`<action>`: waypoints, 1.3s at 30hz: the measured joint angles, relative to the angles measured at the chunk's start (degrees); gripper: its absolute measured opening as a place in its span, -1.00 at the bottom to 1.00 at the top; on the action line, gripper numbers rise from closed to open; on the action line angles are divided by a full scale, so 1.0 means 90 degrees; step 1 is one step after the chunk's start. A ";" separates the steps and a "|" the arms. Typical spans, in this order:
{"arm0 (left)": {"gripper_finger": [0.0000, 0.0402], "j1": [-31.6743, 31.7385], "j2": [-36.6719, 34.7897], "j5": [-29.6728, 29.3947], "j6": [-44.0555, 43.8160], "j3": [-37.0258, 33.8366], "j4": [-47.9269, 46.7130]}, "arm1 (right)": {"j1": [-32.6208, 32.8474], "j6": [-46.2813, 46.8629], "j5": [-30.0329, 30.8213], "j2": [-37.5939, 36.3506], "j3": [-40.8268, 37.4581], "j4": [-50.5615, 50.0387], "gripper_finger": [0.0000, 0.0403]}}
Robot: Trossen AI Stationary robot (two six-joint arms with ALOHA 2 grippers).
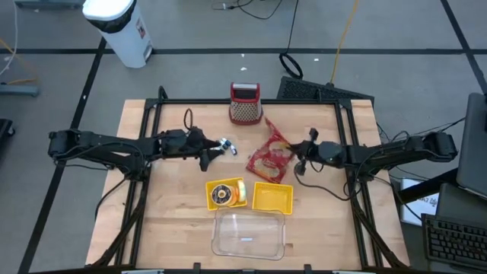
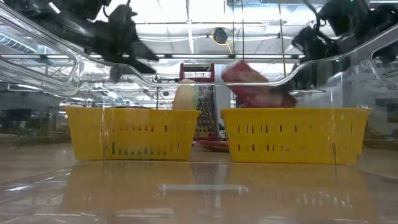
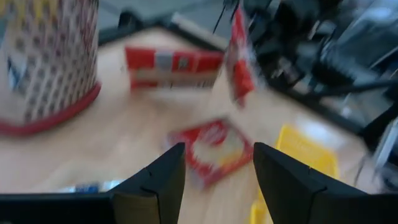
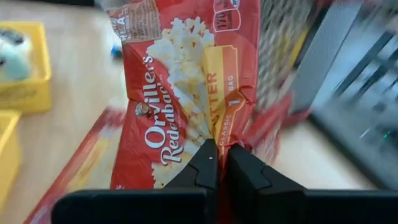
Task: Pick & Place Food Item
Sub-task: Put the right red popcorn bag into the transparent bin
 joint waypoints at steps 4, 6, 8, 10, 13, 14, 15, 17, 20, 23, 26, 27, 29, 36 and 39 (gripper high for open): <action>-0.07 0.0004 0.0000 -0.0060 0.0001 0.0002 0.0936 | 0.0002 -0.0927 -0.0013 0.0118 0.0000 0.1265 -0.97; -0.07 0.0004 0.0000 -0.0058 0.0054 0.0002 0.1347 | 0.0002 -0.1216 -0.0034 0.0218 0.0007 0.1648 -0.97; -0.07 -0.0004 0.0003 -0.0057 0.0083 0.0004 0.1697 | 0.0002 -0.1431 -0.0033 0.0308 0.0007 0.1870 -0.97; -0.07 -0.0064 0.0125 -0.0062 0.0039 0.0068 0.1877 | 0.0002 -0.1498 -0.0035 0.0379 0.0007 0.1989 -0.97; -0.07 -0.0167 0.0393 -0.0053 0.0149 0.0242 0.1811 | 0.0002 -0.1511 -0.0027 0.0459 0.0007 0.1968 -0.97; -0.07 -0.0192 0.0519 -0.0043 0.0205 0.0337 0.1823 | 0.0002 -0.1512 0.0008 0.0469 0.0007 0.1918 -0.97; -0.07 -0.0217 0.0647 -0.0049 0.0238 0.0422 0.1837 | 0.0005 -0.1516 0.0090 0.0469 0.0007 0.1855 -0.97; -0.07 -0.0248 0.0919 -0.0053 0.0268 0.0598 0.1798 | 0.0003 -0.1513 0.0154 0.0531 0.0007 0.1881 -0.97; -0.07 -0.0254 0.1465 -0.0050 0.0287 0.1007 0.1691 | 0.0016 -0.1529 0.0159 0.0606 0.0010 0.1862 -0.97; -0.07 -0.0261 0.1967 -0.0048 0.0440 0.1581 0.1223 | 0.0019 -0.1642 0.0284 0.0694 0.0010 0.1867 -0.97; -0.07 -0.0261 0.2313 -0.0048 0.0809 0.2150 0.0707 | 0.0015 -0.1716 0.0504 0.0717 0.0010 0.1878 -0.97; -0.07 -0.0261 0.2407 -0.0048 0.0916 0.2321 0.0577 | 0.0017 -0.1748 0.0501 0.0717 0.0010 0.1881 -0.97; -0.07 -0.0261 0.2545 -0.0048 0.1028 0.2618 0.0377 | 0.0045 -0.1814 0.0476 0.0717 0.0010 0.1901 -0.97; -0.07 -0.0244 0.2893 -0.0231 0.1359 0.3106 0.0276 | 0.0212 -0.2074 0.0466 0.0717 0.0010 0.2029 -0.96; -0.07 -0.0244 0.3008 -0.0225 0.1379 0.3204 0.0260 | 0.0256 -0.2131 0.0472 0.0717 0.0012 0.2124 -0.96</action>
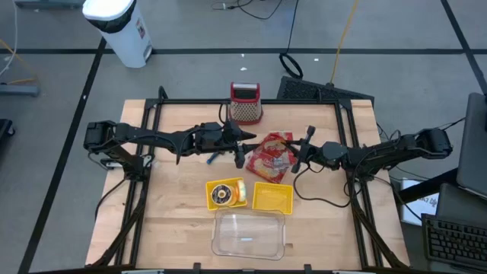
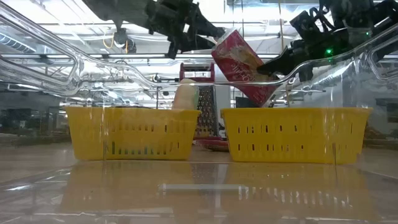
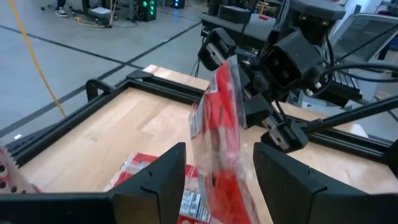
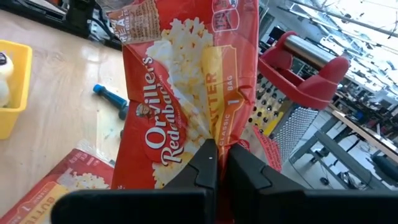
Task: Pick & Place Food Item
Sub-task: Put the right red popcorn bag into the transparent bin
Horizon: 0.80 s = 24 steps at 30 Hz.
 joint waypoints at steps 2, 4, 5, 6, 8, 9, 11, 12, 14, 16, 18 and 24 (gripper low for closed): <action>-0.07 -0.0013 0.0110 0.0005 -0.0002 0.0067 0.0020 | 0.0014 0.0002 0.0007 0.0000 0.0000 0.0051 -0.96; -0.07 -0.0014 0.0289 0.0010 -0.0029 0.0172 0.0024 | 0.0015 -0.0001 -0.0008 0.0000 0.0000 0.0110 -0.96; -0.07 -0.0015 0.0390 0.0060 -0.0050 0.0223 0.0010 | 0.0014 -0.0001 -0.0006 0.0000 0.0000 0.0107 -0.96; -0.07 -0.0015 0.0482 0.0147 -0.0049 0.0281 -0.0004 | 0.0014 -0.0001 -0.0006 0.0000 0.0000 0.0090 -0.96; -0.07 -0.0015 0.0667 0.0190 -0.0024 0.0421 -0.0007 | 0.0016 0.0018 -0.0011 0.0000 0.0000 0.0086 -0.96; -0.07 -0.0015 0.0731 0.0182 -0.0006 0.0486 -0.0007 | 0.0027 0.0045 -0.0018 0.0000 0.0000 0.0093 -0.96; -0.07 -0.0006 0.0833 0.0155 0.0102 0.0605 0.0001 | 0.0061 0.0049 -0.0015 0.0000 0.0000 0.0089 -0.96; -0.07 0.0020 0.0844 0.0153 0.0207 0.0644 -0.0001 | 0.0087 0.0039 -0.0018 0.0000 0.0000 0.0090 -0.96; -0.07 0.0066 0.0844 0.0141 0.0286 0.0671 -0.0053 | 0.0127 0.0011 -0.0018 0.0000 0.0000 0.0091 -0.96; -0.09 0.0114 0.0816 0.0127 0.0242 0.0674 -0.0081 | 0.0138 0.0004 -0.0023 0.0000 0.0000 0.0091 -0.96; -0.17 0.0149 0.0755 0.0134 0.0144 0.0674 -0.0230 | 0.0138 0.0004 -0.0023 0.0000 0.0000 0.0091 -0.96; -0.85 0.0223 0.0611 0.0514 -0.0521 0.0674 -0.0625 | 0.0138 0.0172 -0.0005 -0.0002 0.0000 0.0055 -0.84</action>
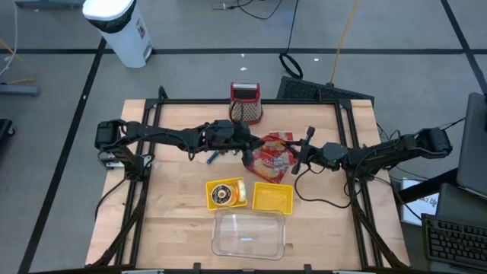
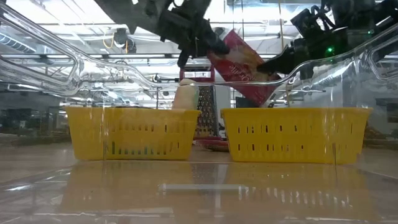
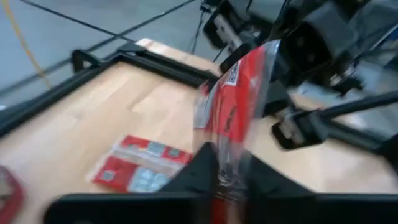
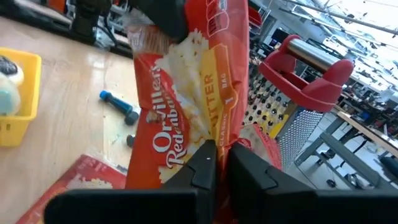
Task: Pick & Place Food Item
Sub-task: Put the right red popcorn bag into the transparent bin
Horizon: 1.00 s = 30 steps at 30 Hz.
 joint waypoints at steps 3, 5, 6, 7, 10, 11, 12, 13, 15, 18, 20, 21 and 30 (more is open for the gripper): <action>-0.94 0.0029 -0.0318 0.0288 -0.0789 -0.0002 -0.0246 | 0.0007 0.0127 0.0144 -0.0003 0.0004 0.0099 -0.69; -0.96 -0.0017 -0.0641 0.0302 -0.1239 -0.0002 -0.0538 | 0.0003 0.0138 0.0409 -0.0069 0.0011 0.0082 -0.59; -0.98 -0.0062 -0.0818 0.0281 -0.1417 -0.0002 -0.0743 | 0.0000 0.0133 0.0533 -0.0097 0.0003 0.0072 -0.55; -0.98 -0.0138 -0.0990 0.0232 -0.1633 -0.0002 -0.0860 | 0.0000 0.0119 0.0699 -0.0134 0.0002 0.0066 -0.50; -0.98 -0.0471 -0.1478 -0.0111 -0.2348 -0.0001 -0.1267 | 0.0000 -0.0107 0.1307 -0.0315 0.0001 0.0226 -0.39; -0.98 -0.0630 -0.1592 -0.0248 -0.2584 -0.0001 -0.1333 | -0.0005 -0.0214 0.1514 -0.0393 0.0002 0.0255 -0.36; -0.98 -0.0822 -0.1690 -0.0419 -0.2805 -0.0002 -0.1333 | -0.0005 -0.0307 0.1682 -0.0466 0.0000 0.0274 -0.34; -0.99 -0.1010 -0.1798 -0.0592 -0.3032 -0.0002 -0.1358 | -0.0004 -0.0364 0.1755 -0.0529 0.0000 0.0353 -0.32; -0.99 -0.1417 -0.1948 -0.0895 -0.3572 -0.0002 -0.1437 | 0.0000 -0.0406 0.1878 -0.0691 0.0000 0.0404 -0.29; -0.99 -0.2042 -0.1936 -0.1268 -0.4689 0.0002 -0.1280 | 0.0000 -0.0308 0.2018 -0.0918 0.0000 0.0401 -0.28; -0.99 -0.2513 -0.1880 -0.1531 -0.5475 -0.0002 -0.1174 | -0.0002 -0.0173 0.2022 -0.1078 0.0000 0.0199 -0.28; -0.99 -0.2737 -0.1810 -0.1700 -0.5891 -0.0001 -0.1066 | 0.0000 -0.0140 0.2020 -0.1136 0.0000 0.0141 -0.29; -1.00 -0.4816 -0.0657 -0.4326 -0.8871 0.0025 -0.0533 | 0.0420 -0.0430 0.2022 -0.1645 0.0000 -0.0163 -0.30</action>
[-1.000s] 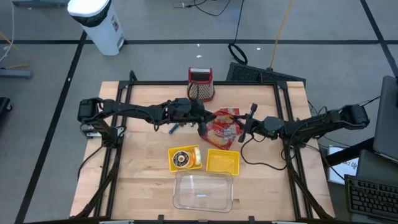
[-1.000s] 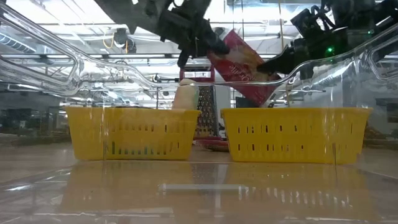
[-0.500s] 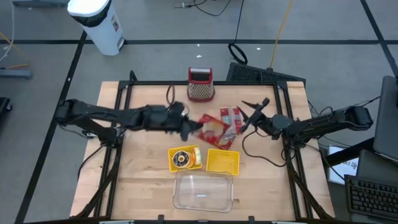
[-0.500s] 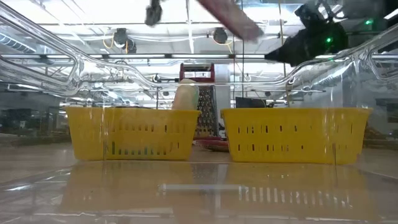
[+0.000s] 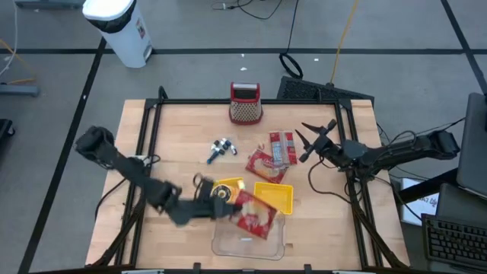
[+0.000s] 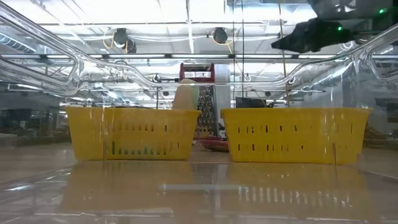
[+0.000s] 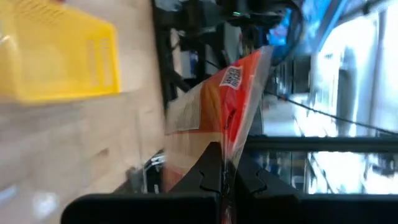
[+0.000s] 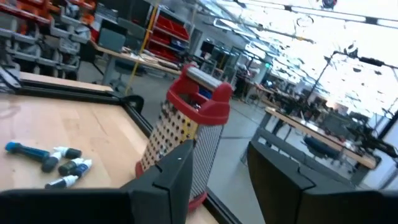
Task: Pick & Place Food Item
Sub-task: Put the right red popcorn bag into the transparent bin
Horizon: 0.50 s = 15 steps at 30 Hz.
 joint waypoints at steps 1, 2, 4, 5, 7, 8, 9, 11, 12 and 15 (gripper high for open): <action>-1.00 -0.0182 0.0145 -0.0316 -0.0186 0.0024 -0.0005 | 0.0069 -0.0089 -0.0002 -0.0063 0.0000 -0.0002 -0.30; -1.00 -0.0341 0.0290 -0.0585 -0.0306 0.0044 -0.0017 | 0.0135 -0.0178 0.0000 -0.0120 0.0000 0.0027 -0.30; -1.00 -0.0559 0.0508 -0.1006 -0.0430 0.0111 -0.0053 | 0.0241 -0.0329 -0.0002 -0.0234 0.0000 0.0130 -0.31; -1.00 -0.0626 0.0605 -0.1071 -0.0463 0.0165 -0.0041 | 0.0291 -0.0393 0.0002 -0.0288 0.0000 0.0163 -0.32; -1.00 -0.0706 0.0792 -0.1093 -0.0508 0.0275 -0.0015 | 0.0365 -0.0473 0.0000 -0.0372 0.0000 0.0265 -0.32; -1.00 -0.0724 0.0883 -0.1086 -0.0523 0.0316 -0.0017 | 0.0380 -0.0556 0.0000 -0.0416 0.0000 0.0317 -0.32; -1.00 -0.0731 0.0966 -0.1060 -0.0551 0.0355 -0.0043 | 0.0385 -0.0627 -0.0002 -0.0447 0.0000 0.0390 -0.31; -1.00 -0.0719 0.1086 -0.1017 -0.0625 0.0378 -0.0139 | 0.0384 -0.0740 0.0000 -0.0468 0.0000 0.0589 -0.31; -1.00 -0.0699 0.1134 -0.0977 -0.0708 0.0378 -0.0149 | 0.0384 -0.0794 -0.0002 -0.0468 0.0000 0.0686 -0.31; -1.00 -0.0675 0.1305 -0.0615 -0.1093 0.0378 -0.0166 | 0.0384 -0.0984 -0.0017 -0.0468 0.0000 0.0995 -0.32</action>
